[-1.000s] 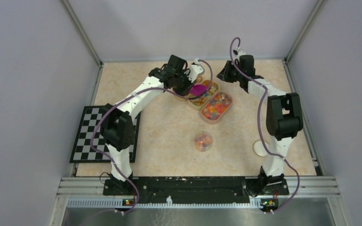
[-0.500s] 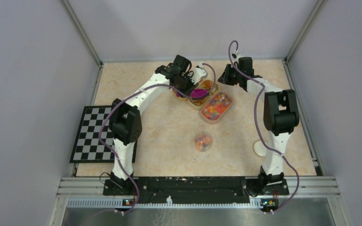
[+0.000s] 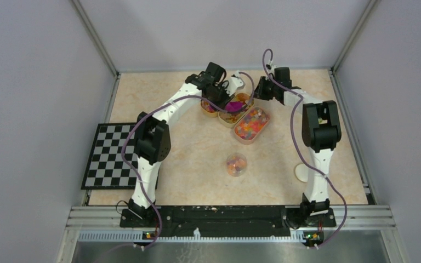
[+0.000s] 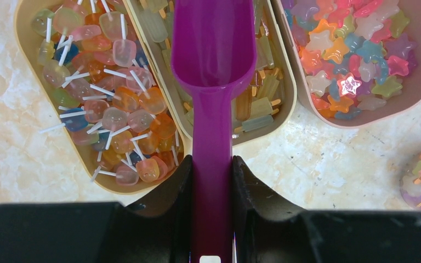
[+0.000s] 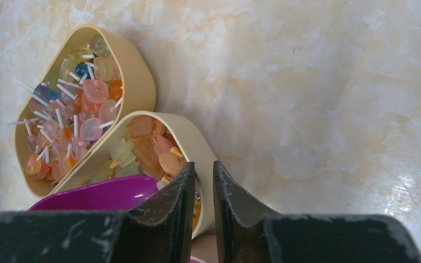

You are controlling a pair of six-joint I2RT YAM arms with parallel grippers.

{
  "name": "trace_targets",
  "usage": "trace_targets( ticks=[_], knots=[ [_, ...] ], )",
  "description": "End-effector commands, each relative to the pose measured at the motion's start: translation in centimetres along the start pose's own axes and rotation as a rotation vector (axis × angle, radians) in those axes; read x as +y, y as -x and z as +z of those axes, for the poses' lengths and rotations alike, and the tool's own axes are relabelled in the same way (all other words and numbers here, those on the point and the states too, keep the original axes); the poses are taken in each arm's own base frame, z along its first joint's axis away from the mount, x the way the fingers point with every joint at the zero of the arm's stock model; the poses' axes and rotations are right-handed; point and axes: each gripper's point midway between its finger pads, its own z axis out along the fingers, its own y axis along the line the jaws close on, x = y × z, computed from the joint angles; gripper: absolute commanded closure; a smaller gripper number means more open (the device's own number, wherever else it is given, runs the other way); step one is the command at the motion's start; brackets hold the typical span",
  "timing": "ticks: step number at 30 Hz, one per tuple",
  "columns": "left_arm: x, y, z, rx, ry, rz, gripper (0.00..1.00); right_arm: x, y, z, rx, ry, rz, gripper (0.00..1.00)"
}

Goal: Pack the candies
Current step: Scoop the fake candies from the storage box.

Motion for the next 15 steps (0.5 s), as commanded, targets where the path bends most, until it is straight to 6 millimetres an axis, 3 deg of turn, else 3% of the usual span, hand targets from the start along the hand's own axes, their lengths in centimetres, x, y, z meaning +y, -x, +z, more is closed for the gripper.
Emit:
trace_targets(
  ticks=[1, 15],
  knots=[
    [0.7, 0.8, 0.0, -0.047, 0.023, 0.028, 1.0, 0.0, 1.7, 0.3, -0.038, 0.014, -0.016, 0.83],
    [1.0, -1.1, 1.1, -0.018, 0.063, 0.006, 1.0, 0.0, 0.4, 0.8, -0.015, 0.036, 0.011, 0.86]
  ],
)
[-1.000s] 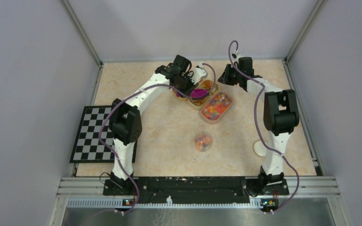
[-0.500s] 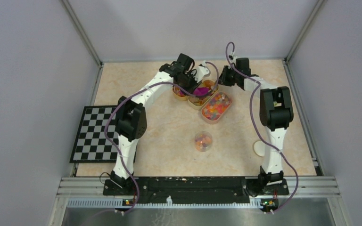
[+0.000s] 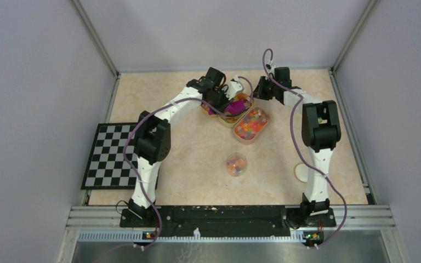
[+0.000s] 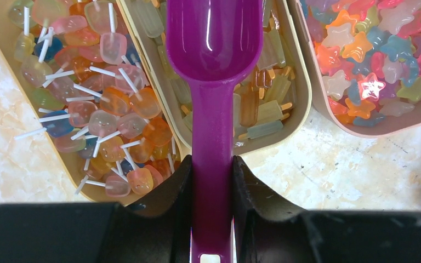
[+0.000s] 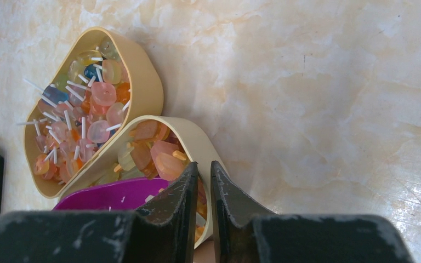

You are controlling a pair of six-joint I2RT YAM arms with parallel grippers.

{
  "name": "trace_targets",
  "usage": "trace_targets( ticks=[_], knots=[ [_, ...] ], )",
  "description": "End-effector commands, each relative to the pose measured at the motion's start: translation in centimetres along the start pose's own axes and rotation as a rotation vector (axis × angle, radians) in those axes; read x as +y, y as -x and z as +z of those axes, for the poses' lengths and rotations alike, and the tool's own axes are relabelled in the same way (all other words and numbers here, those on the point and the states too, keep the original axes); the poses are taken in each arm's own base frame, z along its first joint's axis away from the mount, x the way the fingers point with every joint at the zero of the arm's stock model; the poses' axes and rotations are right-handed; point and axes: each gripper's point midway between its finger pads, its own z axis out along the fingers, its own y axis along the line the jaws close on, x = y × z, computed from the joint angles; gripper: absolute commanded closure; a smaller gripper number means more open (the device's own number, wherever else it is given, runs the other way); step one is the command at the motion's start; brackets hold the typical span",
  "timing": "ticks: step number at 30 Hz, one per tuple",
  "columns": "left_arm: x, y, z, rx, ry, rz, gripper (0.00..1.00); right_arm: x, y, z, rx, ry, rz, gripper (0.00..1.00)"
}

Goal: Pack the candies
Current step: Scoop the fake candies from the storage box.

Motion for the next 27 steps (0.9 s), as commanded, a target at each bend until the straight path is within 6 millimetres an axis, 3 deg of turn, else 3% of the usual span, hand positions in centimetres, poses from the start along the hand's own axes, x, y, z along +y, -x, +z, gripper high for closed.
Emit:
trace_targets(
  ticks=[1, 10, 27],
  knots=[
    [1.0, 0.3, -0.9, -0.017, 0.053, 0.004, 1.0, -0.4, 0.2, 0.5, -0.016, 0.012, 0.003, 0.86],
    [0.9, -1.2, -0.8, -0.002, 0.067, -0.007, 1.0, 0.2, 0.6, 0.3, -0.033, 0.044, -0.011, 0.87],
    [1.2, -2.2, -0.4, -0.004, 0.08, -0.012, 1.0, 1.1, 0.4, 0.1, -0.048, 0.085, 0.058, 0.89]
  ],
)
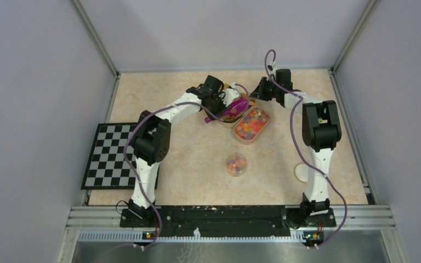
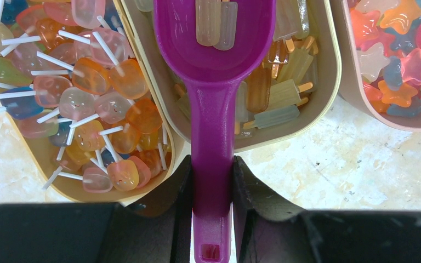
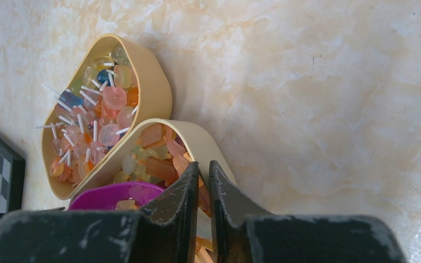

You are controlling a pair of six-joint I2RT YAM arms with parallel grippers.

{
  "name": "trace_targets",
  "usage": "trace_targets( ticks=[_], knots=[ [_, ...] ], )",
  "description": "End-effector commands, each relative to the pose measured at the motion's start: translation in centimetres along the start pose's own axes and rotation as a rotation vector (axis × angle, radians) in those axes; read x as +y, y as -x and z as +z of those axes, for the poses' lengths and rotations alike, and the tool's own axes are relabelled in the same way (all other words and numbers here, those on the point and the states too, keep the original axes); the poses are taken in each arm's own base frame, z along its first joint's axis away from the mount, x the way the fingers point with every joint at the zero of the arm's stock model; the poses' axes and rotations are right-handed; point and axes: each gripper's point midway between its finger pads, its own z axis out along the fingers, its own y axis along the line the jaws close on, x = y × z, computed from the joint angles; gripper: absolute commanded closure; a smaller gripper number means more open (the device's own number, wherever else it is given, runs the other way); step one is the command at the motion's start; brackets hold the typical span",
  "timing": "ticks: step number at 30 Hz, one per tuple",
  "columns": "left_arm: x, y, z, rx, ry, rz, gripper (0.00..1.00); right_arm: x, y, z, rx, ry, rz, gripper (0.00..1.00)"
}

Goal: Pack the candies
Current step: Scoop the fake candies from the storage box.

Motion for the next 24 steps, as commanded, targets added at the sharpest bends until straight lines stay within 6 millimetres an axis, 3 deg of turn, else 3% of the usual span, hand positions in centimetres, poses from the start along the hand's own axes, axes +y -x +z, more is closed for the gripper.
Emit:
trace_targets(
  ticks=[1, 8, 15, 24],
  knots=[
    [1.0, 1.2, -2.0, -0.048, 0.046, 0.0, 1.0, 0.7, 0.8, -0.3, -0.024, 0.027, 0.023, 0.89],
    [0.9, 1.3, -1.7, -0.058, 0.037, -0.006, 1.0, 3.0, 2.3, -1.1, -0.063, 0.055, 0.101, 0.91],
    [0.9, 1.3, -1.3, -0.067, 0.035, -0.018, 1.0, 6.1, 1.0, -1.1, -0.098, 0.05, 0.184, 0.92],
    [0.9, 1.8, -1.6, -0.1, 0.03, -0.028, 1.0, 8.0, 0.9, -0.3, -0.159, 0.009, 0.264, 0.92]
  ],
)
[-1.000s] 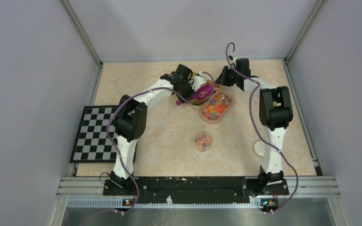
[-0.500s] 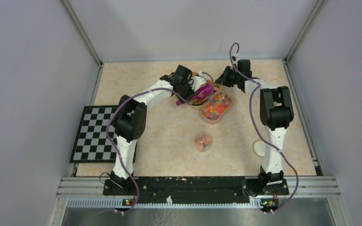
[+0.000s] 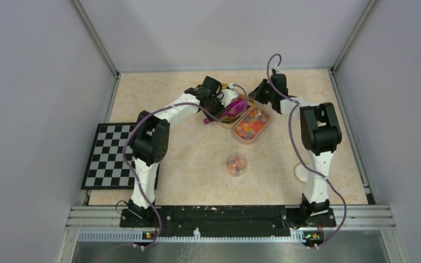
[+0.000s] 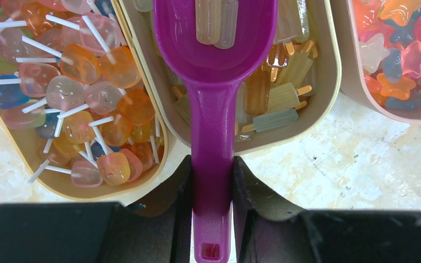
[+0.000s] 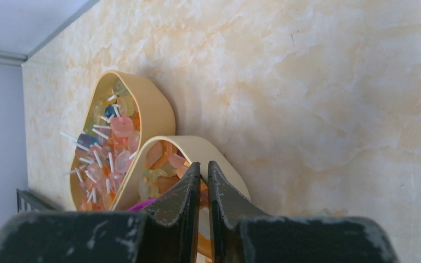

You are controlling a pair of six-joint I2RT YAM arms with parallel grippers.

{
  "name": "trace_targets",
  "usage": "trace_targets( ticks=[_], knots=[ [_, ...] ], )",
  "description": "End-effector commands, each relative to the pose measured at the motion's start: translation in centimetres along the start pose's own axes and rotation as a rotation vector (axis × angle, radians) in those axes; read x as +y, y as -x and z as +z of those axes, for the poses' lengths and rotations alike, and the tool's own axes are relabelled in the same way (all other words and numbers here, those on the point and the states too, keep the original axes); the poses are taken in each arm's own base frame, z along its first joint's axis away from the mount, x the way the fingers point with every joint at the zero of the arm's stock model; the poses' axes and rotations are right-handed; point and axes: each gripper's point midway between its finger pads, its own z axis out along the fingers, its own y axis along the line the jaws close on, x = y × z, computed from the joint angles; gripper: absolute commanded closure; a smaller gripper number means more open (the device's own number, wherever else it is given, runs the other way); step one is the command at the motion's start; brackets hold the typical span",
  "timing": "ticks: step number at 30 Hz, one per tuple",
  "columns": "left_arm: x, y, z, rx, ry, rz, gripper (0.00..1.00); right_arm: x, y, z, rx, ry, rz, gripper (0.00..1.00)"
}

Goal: Pack the candies
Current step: Scoop the fake candies from the storage box.

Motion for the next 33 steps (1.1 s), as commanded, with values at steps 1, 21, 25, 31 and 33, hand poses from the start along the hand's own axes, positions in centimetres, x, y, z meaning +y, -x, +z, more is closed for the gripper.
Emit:
trace_targets(
  ticks=[1, 21, 25, 31, 33],
  knots=[
    [1.0, 2.5, -1.6, -0.098, 0.037, 0.0, 1.0, 6.6, -0.4, -1.1, -0.007, 0.096, 0.015, 0.92],
    [1.1, 3.4, -4.3, -0.15, 0.051, 0.013, 1.0, 10.8, 4.0, -3.7, -0.073, 0.172, -0.055, 0.93],
    [0.8, 3.9, -5.2, -0.203, 0.047, 0.02, 1.0, 12.0, 6.5, -5.6, -0.115, 0.212, -0.067, 0.92],
    [0.7, 3.4, -5.8, -0.192, 0.044, -0.01, 1.0, 12.7, 8.6, -8.3, -0.142, 0.241, -0.083, 0.91],
    [0.5, 3.6, -6.5, -0.219, 0.048, -0.005, 1.0, 13.3, 8.7, -9.2, -0.144, 0.267, -0.111, 0.91]
  ],
)
